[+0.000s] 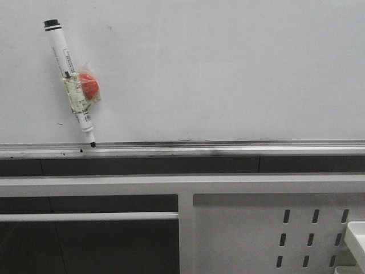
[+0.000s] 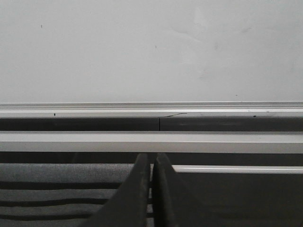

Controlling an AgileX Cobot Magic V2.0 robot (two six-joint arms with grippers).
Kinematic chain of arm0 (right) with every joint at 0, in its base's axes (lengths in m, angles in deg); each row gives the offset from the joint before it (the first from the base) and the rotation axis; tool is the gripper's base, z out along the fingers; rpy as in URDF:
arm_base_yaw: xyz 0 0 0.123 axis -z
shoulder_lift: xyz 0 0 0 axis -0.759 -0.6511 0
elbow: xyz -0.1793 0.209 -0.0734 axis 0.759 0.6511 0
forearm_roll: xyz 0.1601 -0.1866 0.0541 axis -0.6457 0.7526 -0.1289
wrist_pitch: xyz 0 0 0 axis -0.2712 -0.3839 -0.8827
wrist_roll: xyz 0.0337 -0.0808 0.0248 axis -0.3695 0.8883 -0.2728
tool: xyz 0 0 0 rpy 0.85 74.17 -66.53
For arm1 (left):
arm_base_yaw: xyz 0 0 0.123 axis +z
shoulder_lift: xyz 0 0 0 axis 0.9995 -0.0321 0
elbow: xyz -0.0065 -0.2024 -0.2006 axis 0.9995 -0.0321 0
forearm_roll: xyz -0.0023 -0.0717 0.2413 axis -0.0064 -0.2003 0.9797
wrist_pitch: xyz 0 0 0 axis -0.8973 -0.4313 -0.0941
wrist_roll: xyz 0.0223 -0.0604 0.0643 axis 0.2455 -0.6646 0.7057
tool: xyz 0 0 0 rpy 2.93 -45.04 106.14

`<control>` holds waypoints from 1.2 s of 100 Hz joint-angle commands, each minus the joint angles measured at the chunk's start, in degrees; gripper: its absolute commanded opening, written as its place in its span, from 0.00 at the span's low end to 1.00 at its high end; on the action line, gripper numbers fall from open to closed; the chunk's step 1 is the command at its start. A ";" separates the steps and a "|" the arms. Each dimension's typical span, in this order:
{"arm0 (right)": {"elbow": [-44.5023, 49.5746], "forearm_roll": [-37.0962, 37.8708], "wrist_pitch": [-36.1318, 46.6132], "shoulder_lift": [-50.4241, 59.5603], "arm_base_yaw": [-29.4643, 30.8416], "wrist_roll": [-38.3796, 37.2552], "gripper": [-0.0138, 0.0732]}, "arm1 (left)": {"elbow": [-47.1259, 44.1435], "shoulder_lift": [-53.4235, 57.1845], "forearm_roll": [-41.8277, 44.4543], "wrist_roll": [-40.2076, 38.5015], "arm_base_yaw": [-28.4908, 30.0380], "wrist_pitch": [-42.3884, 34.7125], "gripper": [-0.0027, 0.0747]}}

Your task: Write number 1 on whiteboard

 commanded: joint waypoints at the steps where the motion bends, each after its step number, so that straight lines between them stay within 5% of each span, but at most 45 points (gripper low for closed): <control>1: 0.84 -0.16 0.96 1.07 -0.01 0.02 0.10 | -1.90 1.26 -0.60 -0.10 0.19 -3.09 0.01; 32: 0.84 -0.16 0.96 1.07 -0.01 0.02 0.10 | -1.90 1.26 -0.76 -0.10 0.19 -4.59 0.01; 53: 0.84 -0.16 1.88 1.07 -0.01 0.02 0.09 | -1.90 1.26 -0.93 -0.10 0.19 -15.46 0.01; 79: 0.84 -0.16 27.02 1.07 -0.01 0.02 0.09 | -1.90 1.26 -0.93 -0.10 0.19 -20.01 0.01; 100: 0.84 -0.16 38.81 1.07 -0.01 0.02 0.09 | -1.90 1.26 -0.93 -0.10 0.19 -21.45 0.01; 111: -0.19 -4.14 39.64 1.07 -0.01 -10.16 0.09 | -0.58 1.26 -8.39 -3.06 -0.17 -27.73 0.01; 120: -6.05 -6.58 25.29 0.81 -0.37 -15.72 0.09 | 4.56 0.58 -7.82 -2.95 -0.17 -18.06 0.01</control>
